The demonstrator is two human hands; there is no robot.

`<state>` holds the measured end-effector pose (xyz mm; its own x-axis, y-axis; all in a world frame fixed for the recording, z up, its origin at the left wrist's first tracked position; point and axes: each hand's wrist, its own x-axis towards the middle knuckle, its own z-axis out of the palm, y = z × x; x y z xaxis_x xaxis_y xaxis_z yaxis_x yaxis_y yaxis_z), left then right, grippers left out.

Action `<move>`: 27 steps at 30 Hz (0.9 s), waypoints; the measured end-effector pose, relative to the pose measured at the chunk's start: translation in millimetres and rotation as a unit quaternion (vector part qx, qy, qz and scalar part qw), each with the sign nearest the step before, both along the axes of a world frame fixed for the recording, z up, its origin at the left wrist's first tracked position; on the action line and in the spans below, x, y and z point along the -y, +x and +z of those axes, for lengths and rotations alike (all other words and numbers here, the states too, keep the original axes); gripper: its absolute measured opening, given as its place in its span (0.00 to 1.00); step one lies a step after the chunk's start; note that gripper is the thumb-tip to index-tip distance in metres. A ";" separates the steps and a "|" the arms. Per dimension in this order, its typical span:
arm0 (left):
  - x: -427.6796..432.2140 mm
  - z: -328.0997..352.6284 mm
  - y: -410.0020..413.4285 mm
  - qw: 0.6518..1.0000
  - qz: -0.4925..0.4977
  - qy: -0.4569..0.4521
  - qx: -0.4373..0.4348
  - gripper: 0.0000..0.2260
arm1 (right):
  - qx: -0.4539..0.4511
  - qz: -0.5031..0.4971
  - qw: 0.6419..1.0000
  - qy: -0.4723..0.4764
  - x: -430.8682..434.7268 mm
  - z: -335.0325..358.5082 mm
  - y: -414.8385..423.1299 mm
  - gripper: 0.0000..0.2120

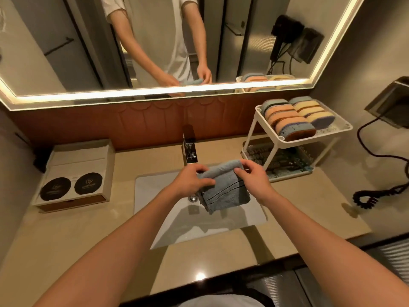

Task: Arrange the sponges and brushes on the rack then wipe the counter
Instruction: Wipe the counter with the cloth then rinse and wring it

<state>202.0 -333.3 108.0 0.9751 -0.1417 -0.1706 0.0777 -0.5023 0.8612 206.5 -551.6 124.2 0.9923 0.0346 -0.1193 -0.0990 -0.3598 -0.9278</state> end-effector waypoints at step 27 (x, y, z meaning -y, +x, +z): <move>348.6 -97.7 72.2 0.993 -0.016 0.113 -0.001 0.16 | -0.143 -0.110 0.984 0.006 340.5 -100.6 53.0 0.25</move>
